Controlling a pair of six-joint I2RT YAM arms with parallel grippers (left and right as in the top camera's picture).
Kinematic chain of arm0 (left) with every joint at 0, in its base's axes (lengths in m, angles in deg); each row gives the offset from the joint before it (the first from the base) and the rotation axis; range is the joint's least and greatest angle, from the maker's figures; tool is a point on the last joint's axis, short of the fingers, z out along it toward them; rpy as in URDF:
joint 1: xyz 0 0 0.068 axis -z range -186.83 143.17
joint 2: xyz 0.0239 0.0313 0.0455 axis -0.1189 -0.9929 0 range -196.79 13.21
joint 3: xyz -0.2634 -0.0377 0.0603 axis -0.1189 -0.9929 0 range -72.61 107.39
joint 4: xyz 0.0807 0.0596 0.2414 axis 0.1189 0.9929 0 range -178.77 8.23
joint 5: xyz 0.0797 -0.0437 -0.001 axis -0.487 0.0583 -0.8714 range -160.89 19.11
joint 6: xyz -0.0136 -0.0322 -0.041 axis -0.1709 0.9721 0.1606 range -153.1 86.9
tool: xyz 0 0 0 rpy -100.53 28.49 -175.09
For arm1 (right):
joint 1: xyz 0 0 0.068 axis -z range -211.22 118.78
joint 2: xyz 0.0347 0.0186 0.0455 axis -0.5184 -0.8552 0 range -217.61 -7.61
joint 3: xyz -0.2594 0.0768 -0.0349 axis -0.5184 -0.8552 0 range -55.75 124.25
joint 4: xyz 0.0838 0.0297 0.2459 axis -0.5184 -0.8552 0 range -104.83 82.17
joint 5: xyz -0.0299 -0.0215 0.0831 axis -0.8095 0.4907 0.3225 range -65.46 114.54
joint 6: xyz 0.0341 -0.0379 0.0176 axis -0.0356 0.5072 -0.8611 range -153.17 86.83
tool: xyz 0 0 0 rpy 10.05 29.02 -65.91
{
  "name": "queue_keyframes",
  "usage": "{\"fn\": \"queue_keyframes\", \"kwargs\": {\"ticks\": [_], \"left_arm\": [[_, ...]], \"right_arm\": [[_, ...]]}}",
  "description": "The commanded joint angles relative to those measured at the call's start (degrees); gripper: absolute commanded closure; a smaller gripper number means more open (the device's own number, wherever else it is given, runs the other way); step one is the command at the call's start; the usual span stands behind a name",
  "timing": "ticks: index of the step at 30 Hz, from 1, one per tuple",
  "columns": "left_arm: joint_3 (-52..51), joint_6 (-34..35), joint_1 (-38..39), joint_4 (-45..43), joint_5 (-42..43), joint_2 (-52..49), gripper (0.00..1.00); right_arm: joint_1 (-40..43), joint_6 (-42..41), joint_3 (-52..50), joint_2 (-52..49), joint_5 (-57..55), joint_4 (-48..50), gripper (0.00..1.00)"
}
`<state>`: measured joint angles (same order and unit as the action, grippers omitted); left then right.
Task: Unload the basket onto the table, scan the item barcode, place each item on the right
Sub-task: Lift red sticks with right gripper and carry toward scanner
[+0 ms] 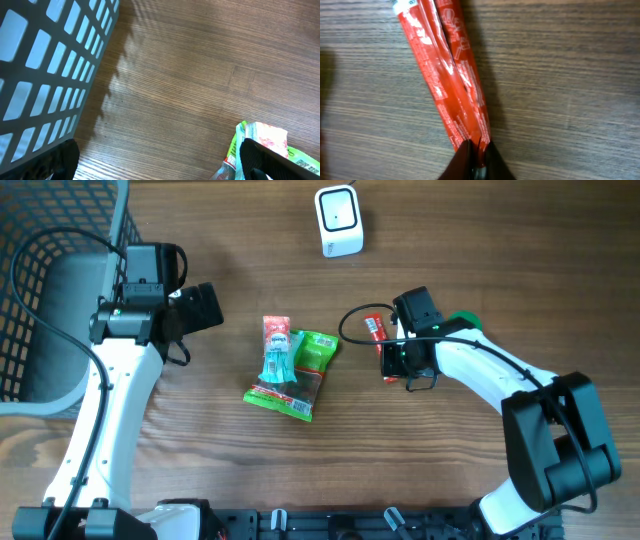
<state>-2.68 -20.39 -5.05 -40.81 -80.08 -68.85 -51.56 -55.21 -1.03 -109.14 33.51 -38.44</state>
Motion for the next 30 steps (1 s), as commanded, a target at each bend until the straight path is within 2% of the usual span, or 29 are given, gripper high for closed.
{"fn": "queue_keyframes", "kwargs": {"ticks": [1,5,6,8,10,11,15,22,28,30], "left_arm": [[0.37,-0.5,-0.31,-0.13,-0.33,0.2,0.0],[0.37,-0.5,-0.31,-0.13,-0.33,0.2,0.0],[0.37,-0.5,-0.31,-0.13,-0.33,0.2,0.0],[0.37,-0.5,-0.31,-0.13,-0.33,0.2,0.0],[0.37,-0.5,-0.31,-0.13,-0.33,0.2,0.0],[0.37,-0.5,-0.31,-0.13,-0.31,0.2,0.0],[0.37,-0.5,-0.31,-0.13,-0.31,0.2,0.0],[0.37,-0.5,-0.31,-0.13,-0.33,0.2,0.0],[0.37,-0.5,-0.31,-0.13,-0.33,0.2,0.0],[0.37,-0.5,-0.31,-0.13,-0.33,0.2,0.0]], "right_arm": [[0.98,1.86,-0.96,0.02,2.69,-1.92,0.96],[4.94,12.2,-0.28,13.81,5.55,-5.55,0.96],[5.55,20.44,-0.31,20.61,11.21,-6.84,0.96],[5.57,31.52,-0.28,29.33,19.78,-9.88,0.96],[5.57,40.59,-0.31,36.5,25.81,-12.85,0.96],[5.57,41.72,-0.31,40.61,28.55,-13.33,0.96],[5.57,36.17,-0.28,47.19,31.23,-19.15,0.96],[5.57,35.54,7.15,46.8,38.49,-33.4,0.96],[5.57,34.82,8.66,45.59,36.02,-34.82,0.96],[5.57,30.18,8.66,43.01,30.53,-34.45,0.96]]}}
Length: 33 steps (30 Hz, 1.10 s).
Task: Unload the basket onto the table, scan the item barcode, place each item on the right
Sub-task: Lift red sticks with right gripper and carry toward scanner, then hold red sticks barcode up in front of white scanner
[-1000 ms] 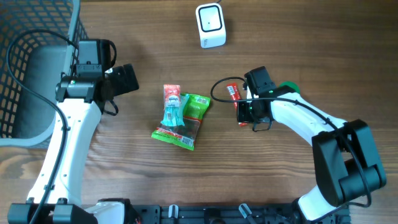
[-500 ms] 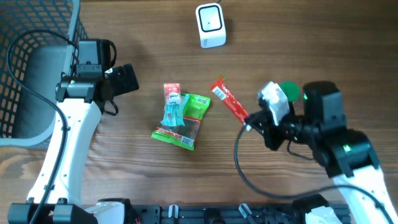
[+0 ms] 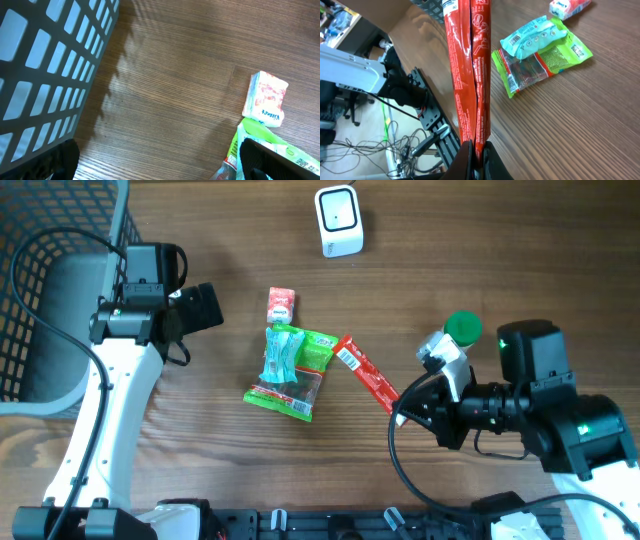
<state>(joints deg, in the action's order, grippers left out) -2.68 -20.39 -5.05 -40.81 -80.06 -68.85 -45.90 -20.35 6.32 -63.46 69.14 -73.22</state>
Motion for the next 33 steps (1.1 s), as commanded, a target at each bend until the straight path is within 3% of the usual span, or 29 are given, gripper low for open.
{"fn": "queue_keyframes", "kwargs": {"ticks": [1,5,7,13,15,21,24,28,33], "left_arm": [[0.37,-0.5,-0.31,-0.13,-0.35,0.2,0.0],[0.37,-0.5,-0.31,-0.13,-0.35,0.2,0.0],[0.37,-0.5,-0.31,-0.13,-0.35,0.2,0.0],[0.37,-0.5,-0.31,-0.15,-0.35,0.2,0.0],[0.37,-0.5,-0.31,-0.13,-0.35,0.2,0.0],[0.37,-0.5,-0.31,-0.13,-0.35,0.2,0.0],[0.37,-0.5,-0.31,-0.13,-0.35,0.2,0.0],[0.37,-0.5,-0.31,-0.13,-0.35,0.2,0.0],[0.37,-0.5,-0.31,-0.13,-0.35,0.2,0.0]], "right_arm": [[-0.09,-7.78,1.25,-4.5,-8.74,0.96,0.96],[-4.07,-20.87,1.4,-15.13,-27.85,9.81,0.96],[-7.19,-24.74,6.1,-22.12,-38.42,10.67,0.96],[-11.78,-20.0,40.37,-44.7,-58.77,-3.82,0.96],[-13.84,-17.07,46.45,-50.12,-67.28,-3.61,0.96],[-21.57,7.76,48.0,-62.6,-100.5,15.21,0.96],[-22.27,25.97,47.98,-68.94,-112.04,30.42,0.96],[-22.27,46.99,47.95,-76.28,-118.31,53.0,0.96],[-22.27,56.94,47.95,-83.01,-118.31,57.46,0.96]]}}
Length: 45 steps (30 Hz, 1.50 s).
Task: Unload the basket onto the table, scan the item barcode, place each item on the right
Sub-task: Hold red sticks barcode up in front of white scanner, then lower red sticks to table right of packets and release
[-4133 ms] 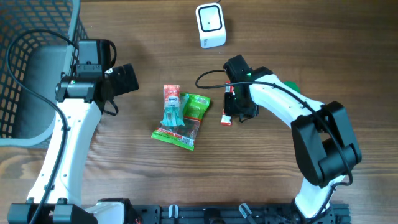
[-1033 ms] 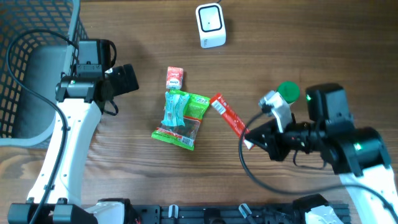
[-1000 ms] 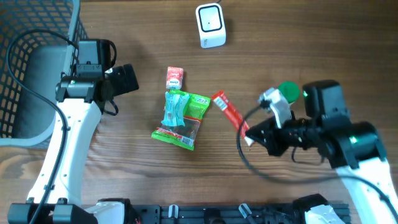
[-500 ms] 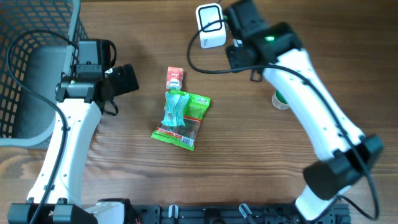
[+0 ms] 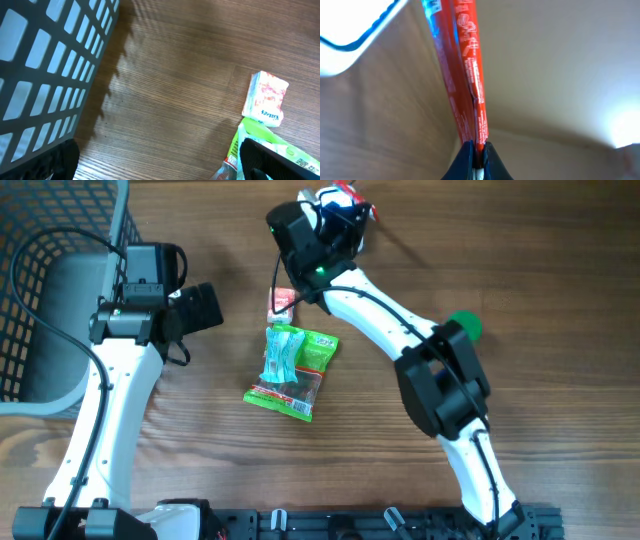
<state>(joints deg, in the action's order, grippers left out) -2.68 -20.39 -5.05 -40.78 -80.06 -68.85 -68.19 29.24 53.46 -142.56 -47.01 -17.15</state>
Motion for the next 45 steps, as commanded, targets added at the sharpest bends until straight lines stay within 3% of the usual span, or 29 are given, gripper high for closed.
{"fn": "queue_keyframes", "kwargs": {"ticks": [1,6,14,18,25,30,32,35,38,40,41,42,45], "left_arm": [[0.37,-0.5,-0.31,-0.15,-0.35,0.2,0.0],[0.37,-0.5,-0.31,-0.15,-0.35,0.2,0.0],[0.37,-0.5,-0.31,-0.15,-0.35,0.2,0.0],[0.37,-0.5,-0.31,-0.15,-0.35,0.2,0.0],[0.37,-0.5,-0.31,-0.15,-0.35,0.2,0.0],[0.37,-0.5,-0.31,-0.15,-0.35,0.2,0.0],[0.37,-0.5,-0.31,-0.15,-0.35,0.2,0.0],[0.37,-0.5,-0.31,-0.15,-0.35,0.2,0.0],[0.37,-0.5,-0.31,-0.15,-0.35,0.2,0.0],[0.37,-0.5,-0.31,-0.15,-0.35,0.2,0.0],[0.37,-0.5,-0.31,-0.15,-0.35,0.2,0.0],[0.37,-0.5,-0.31,-0.15,-0.35,0.2,0.0],[0.37,-0.5,-0.31,-0.15,-0.35,0.2,0.0]], "right_arm": [[0.02,9.4,0.81,-5.49,-2.14,3.82,0.96],[-0.24,18.29,0.72,-10.29,-2.38,5.55,0.96],[-1.01,18.4,0.59,-10.88,-0.11,3.19,0.96],[-1.6,12.72,0.59,-10.88,3.39,-5.09,0.96],[-0.79,12.57,0.61,-10.51,1.25,-2.34,0.96],[0.22,7.85,0.61,-3.41,1.22,-0.22,0.96],[0.24,2.16,0.61,2.05,1.81,-2.56,0.96],[0.2,-18.1,0.61,12.57,7.5,-21.11,0.96],[1.75,-48.52,0.61,22.6,36.98,-47.28,0.96],[4.87,-61.68,0.61,25.49,57.02,-57.81,0.96],[8.44,-66.2,0.33,25.38,71.97,-67.45,0.96],[9.75,-67.3,-1.14,25.22,76.02,-70.55,0.96],[11.74,-70.55,-10.64,25.22,75.54,-69.2,0.96]]}}
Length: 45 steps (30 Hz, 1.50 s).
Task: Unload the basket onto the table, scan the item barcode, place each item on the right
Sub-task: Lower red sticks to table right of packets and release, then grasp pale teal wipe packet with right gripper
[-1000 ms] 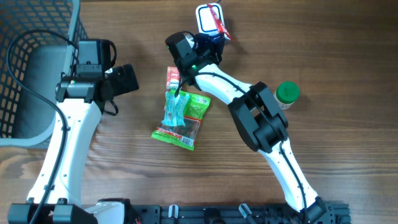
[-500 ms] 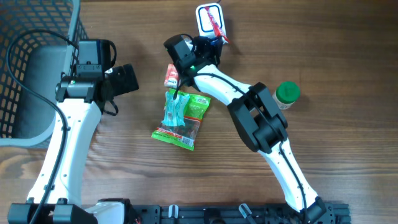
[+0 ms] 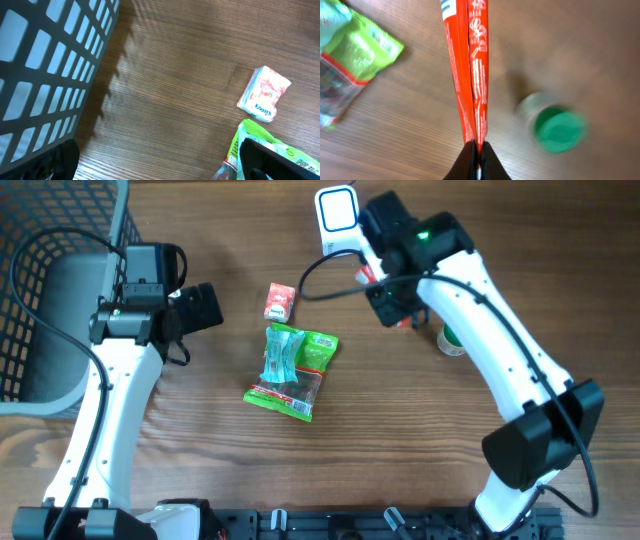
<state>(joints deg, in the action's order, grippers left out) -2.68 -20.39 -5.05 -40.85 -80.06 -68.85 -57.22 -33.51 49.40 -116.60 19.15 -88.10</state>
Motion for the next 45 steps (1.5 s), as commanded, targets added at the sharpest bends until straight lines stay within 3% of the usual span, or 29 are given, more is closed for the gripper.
{"fn": "queue_keyframes", "kwargs": {"ticks": [1,8,13,17,19,21,23,25,29,32,38,40,41,42,45], "left_arm": [[0.37,-0.5,-0.31,-0.09,-0.35,0.2,0.0],[0.37,-0.5,-0.31,-0.09,-0.35,0.2,0.0],[0.37,-0.5,-0.31,-0.09,-0.35,0.2,0.0],[0.37,-0.5,-0.31,-0.09,-0.35,0.2,0.0],[0.37,-0.5,-0.31,-0.09,-0.33,0.2,0.0],[0.37,-0.5,-0.31,-0.09,-0.35,0.2,0.0],[0.37,-0.5,-0.31,-0.09,-0.35,0.2,0.0],[0.37,-0.5,-0.31,-0.09,-0.35,0.2,0.0],[0.37,-0.5,-0.31,-0.09,-0.35,0.2,0.0],[0.37,-0.5,-0.31,-0.09,-0.35,0.2,0.0],[0.37,-0.5,-0.31,-0.09,-0.35,0.2,0.0],[0.37,-0.5,-0.31,-0.09,-0.35,0.2,0.0],[0.37,-0.5,-0.31,-0.09,-0.35,0.2,0.0],[0.37,-0.5,-0.31,-0.09,-0.35,0.2,0.0],[0.37,-0.5,-0.31,-0.09,-0.35,0.2,0.0]], "right_arm": [[1.01,-9.01,-10.45,-0.74,8.44,3.87,0.96],[3.15,-23.67,-29.81,-0.74,-3.98,17.14,0.96],[4.5,-23.82,-33.48,-0.74,-4.07,21.84,0.91],[4.5,-23.71,-33.48,-0.74,-4.07,23.3,0.57],[4.48,-23.85,-33.48,-0.74,-3.91,23.91,0.52],[4.48,-23.54,-33.48,-0.74,2.43,27.43,0.52],[4.42,-17.75,-33.48,-0.74,20.22,34.32,0.52],[2.62,-18.38,-33.48,-0.76,37.18,44.04,0.52],[-4.7,-25.49,-33.48,-0.74,39.93,54.21,0.5],[-9.05,-39.95,-33.48,-1.18,32.68,57.86,0.49],[-12.81,-46.4,-33.51,-4.22,28.79,61.53,0.5],[-14.05,-46.9,-33.51,-6.49,28.7,62.86,0.55],[-14.62,-47.45,-33.51,-7.08,28.72,63.56,0.64],[-14.88,-46.66,-33.48,-7.17,28.74,63.8,0.92],[-12.94,-41.46,-33.48,-3.15,27.98,62.62,0.96]]}}
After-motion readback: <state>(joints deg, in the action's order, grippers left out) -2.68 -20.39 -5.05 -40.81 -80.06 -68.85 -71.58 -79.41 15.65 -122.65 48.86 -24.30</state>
